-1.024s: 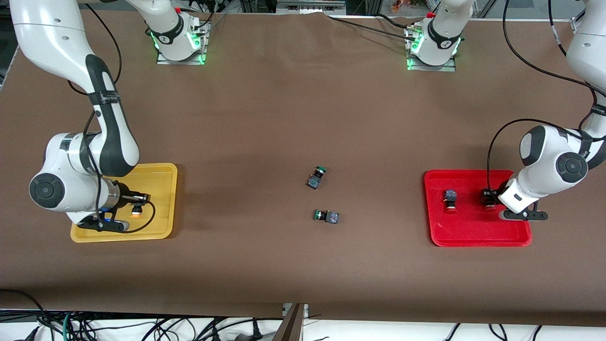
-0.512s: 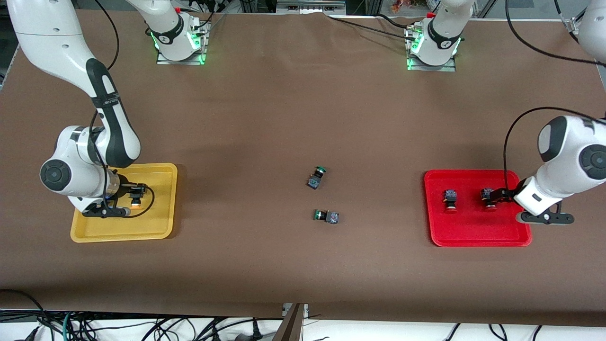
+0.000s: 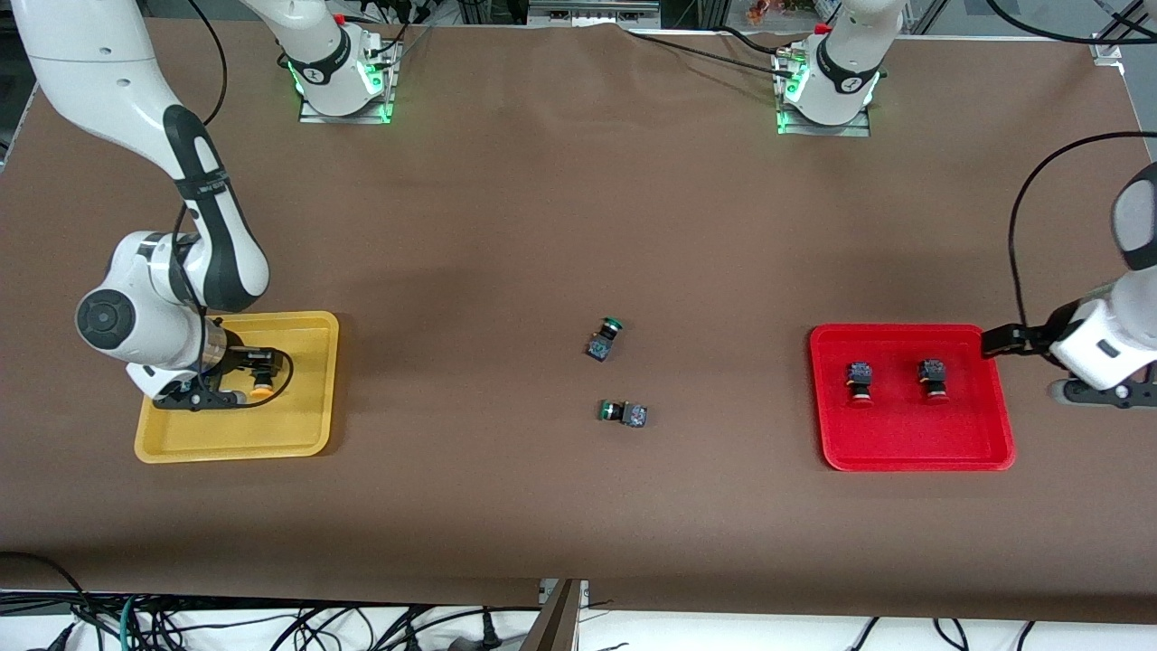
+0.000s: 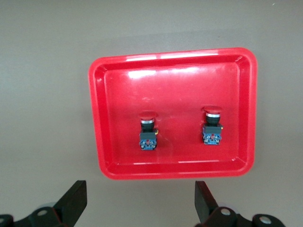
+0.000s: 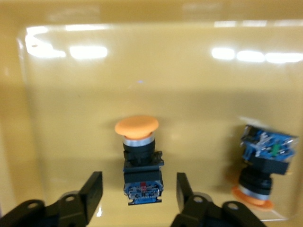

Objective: Place red and yellow buttons in trays

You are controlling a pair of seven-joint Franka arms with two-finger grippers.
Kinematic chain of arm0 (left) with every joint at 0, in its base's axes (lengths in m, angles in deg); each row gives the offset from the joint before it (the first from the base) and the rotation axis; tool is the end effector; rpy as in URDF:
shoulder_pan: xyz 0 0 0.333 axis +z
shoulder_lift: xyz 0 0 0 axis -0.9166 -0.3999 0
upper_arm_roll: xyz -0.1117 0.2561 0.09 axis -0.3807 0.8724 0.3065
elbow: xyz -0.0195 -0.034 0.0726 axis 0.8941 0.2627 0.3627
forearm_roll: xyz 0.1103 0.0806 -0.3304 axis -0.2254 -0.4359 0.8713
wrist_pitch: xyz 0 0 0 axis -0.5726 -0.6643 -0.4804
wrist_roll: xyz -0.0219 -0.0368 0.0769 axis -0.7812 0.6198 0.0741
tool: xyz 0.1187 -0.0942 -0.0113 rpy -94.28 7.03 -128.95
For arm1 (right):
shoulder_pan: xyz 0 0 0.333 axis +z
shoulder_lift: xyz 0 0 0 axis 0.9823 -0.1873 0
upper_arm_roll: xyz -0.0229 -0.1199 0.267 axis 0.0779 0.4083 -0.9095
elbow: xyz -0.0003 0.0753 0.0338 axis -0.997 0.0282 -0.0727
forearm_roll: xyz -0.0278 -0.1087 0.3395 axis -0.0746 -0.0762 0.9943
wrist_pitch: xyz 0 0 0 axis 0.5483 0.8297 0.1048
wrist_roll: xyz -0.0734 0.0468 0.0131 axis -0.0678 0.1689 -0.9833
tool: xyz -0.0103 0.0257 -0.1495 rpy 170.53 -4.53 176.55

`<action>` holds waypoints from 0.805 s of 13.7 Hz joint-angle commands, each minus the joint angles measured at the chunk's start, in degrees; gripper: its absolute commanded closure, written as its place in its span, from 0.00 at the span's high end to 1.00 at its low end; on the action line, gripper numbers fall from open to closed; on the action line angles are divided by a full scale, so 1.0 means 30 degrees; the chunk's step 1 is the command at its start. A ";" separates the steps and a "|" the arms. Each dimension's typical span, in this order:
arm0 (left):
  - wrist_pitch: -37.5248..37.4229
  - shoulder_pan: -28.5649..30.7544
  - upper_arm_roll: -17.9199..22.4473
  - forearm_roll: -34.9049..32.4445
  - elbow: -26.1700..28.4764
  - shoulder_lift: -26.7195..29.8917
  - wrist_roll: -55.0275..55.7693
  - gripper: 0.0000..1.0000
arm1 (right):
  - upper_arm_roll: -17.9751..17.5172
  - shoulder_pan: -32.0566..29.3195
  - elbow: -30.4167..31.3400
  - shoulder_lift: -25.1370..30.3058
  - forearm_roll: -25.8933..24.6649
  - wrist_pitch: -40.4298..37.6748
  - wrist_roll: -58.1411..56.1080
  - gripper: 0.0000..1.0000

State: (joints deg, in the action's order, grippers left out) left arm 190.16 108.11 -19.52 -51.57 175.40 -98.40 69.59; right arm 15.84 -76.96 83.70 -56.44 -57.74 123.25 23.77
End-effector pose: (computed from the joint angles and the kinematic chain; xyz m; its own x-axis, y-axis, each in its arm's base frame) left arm 0.6076 0.0962 0.3884 0.9966 -0.0287 -0.0773 -0.0328 -0.9981 -0.0527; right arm 0.6096 -0.0355 0.1955 0.9982 0.0436 -0.0422 0.0455 -0.9979 0.0468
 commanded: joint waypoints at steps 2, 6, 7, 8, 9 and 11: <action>-0.1811 -0.0121 0.0579 0.2355 -0.1045 0.1594 -0.1409 1.00 | -0.0137 -0.0103 -0.2500 0.1633 0.0225 -0.4622 -0.0982 1.00; -0.2808 -0.4537 0.6197 0.5578 -0.0491 0.4465 -0.2408 1.00 | -0.0196 -0.0044 -0.7076 0.1634 0.0050 -1.0432 -0.1069 1.00; -0.2837 -0.5504 0.7107 0.5730 -0.0140 0.5138 -0.2408 1.00 | -0.0196 -0.0015 -0.7926 0.1663 0.0050 -1.1458 -0.1069 1.00; -0.2867 -0.6790 0.8247 0.5760 0.0328 0.5783 -0.2379 1.00 | -0.0225 -0.0015 -0.8688 0.1693 0.0079 -1.2541 -0.1069 1.00; -0.2867 -0.7963 0.9245 0.5819 0.0652 0.6283 -0.2379 1.00 | -0.0254 -0.0015 -0.9363 0.1722 0.0166 -1.3567 -0.1040 1.00; -0.2867 -1.0743 1.1995 0.6549 0.1297 0.7192 -0.2379 1.00 | -0.0313 0.0014 -1.0333 0.2072 0.0225 -1.4890 -0.0837 1.00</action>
State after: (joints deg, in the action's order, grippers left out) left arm 181.22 82.55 9.22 -34.27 174.96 -81.24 63.86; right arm 15.30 -76.75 56.52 -50.35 -57.74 82.84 21.51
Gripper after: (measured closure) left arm 0.000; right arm 0.000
